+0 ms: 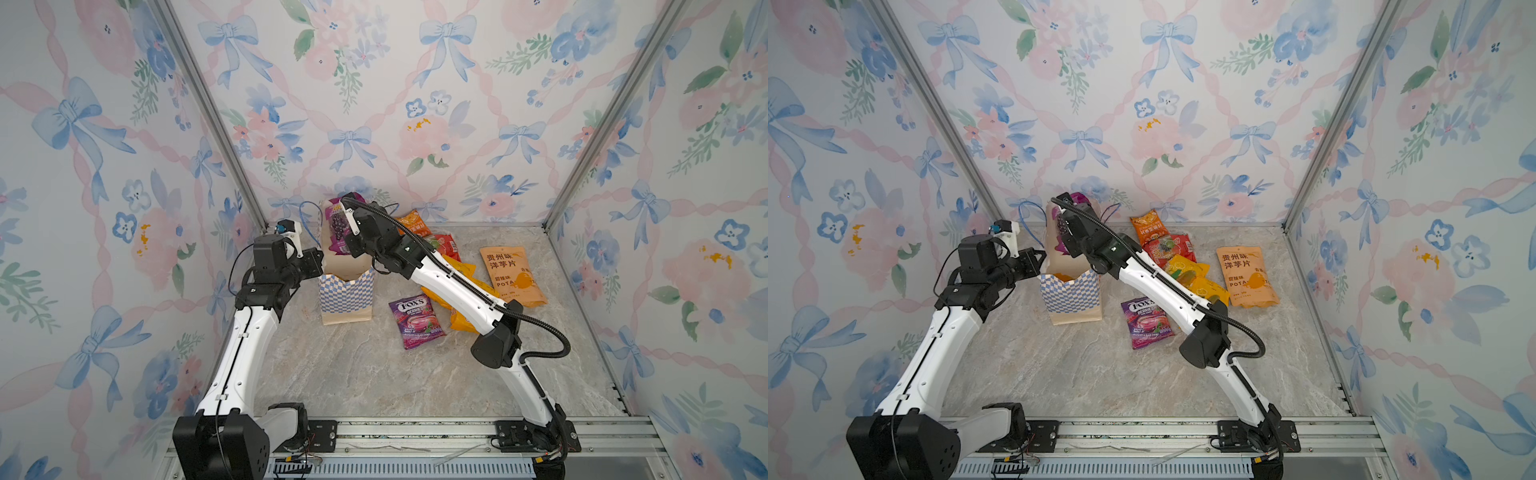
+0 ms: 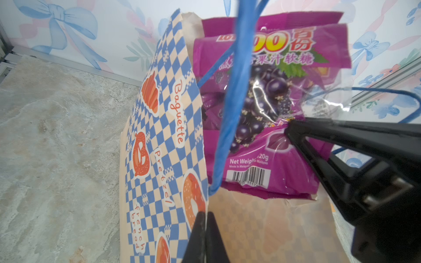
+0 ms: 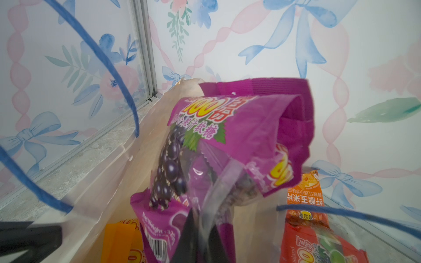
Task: Place the snacks into the paper bag
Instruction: Place the snack in the paper bag.
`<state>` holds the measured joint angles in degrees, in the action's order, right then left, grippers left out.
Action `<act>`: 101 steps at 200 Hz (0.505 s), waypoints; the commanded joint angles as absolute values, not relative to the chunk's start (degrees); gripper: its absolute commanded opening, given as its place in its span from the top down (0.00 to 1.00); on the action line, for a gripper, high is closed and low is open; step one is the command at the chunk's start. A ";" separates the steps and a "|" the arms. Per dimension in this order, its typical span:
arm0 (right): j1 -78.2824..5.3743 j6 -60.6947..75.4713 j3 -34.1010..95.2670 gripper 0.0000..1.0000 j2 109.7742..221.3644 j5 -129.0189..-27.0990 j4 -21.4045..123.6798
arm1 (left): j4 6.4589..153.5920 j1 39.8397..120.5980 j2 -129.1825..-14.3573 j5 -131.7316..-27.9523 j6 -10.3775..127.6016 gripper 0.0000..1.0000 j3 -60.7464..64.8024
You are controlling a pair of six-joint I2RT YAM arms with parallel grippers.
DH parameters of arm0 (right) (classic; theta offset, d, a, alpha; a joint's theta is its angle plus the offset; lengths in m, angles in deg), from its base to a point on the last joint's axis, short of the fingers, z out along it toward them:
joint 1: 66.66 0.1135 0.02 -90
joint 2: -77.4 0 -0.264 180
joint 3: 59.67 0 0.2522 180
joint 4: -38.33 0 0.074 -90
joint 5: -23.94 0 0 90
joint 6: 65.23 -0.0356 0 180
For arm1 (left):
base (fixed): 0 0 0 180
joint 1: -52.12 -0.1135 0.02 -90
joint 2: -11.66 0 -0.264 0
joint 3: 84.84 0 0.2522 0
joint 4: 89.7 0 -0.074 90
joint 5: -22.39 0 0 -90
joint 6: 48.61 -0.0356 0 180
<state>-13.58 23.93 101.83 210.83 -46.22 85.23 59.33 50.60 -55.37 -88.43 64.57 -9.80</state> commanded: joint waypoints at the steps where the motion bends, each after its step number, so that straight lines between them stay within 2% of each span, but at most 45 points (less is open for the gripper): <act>1: -13.31 23.87 103.07 0.92 210.83 -45.15 79.60 | 60.65 50.80 -55.13 -88.50 64.07 1.00 -10.06; 60: -13.33 23.60 102.98 0.98 210.91 -45.29 79.78 | 60.65 50.80 -55.22 -88.45 63.89 1.00 -10.19; 101: -13.31 23.63 102.98 0.94 210.74 -45.80 79.60 | 60.65 50.78 -54.85 -88.36 63.89 1.00 -10.44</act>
<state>-13.55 23.76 101.83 210.83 -46.27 85.30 59.33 50.60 -55.37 -88.43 64.55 -9.80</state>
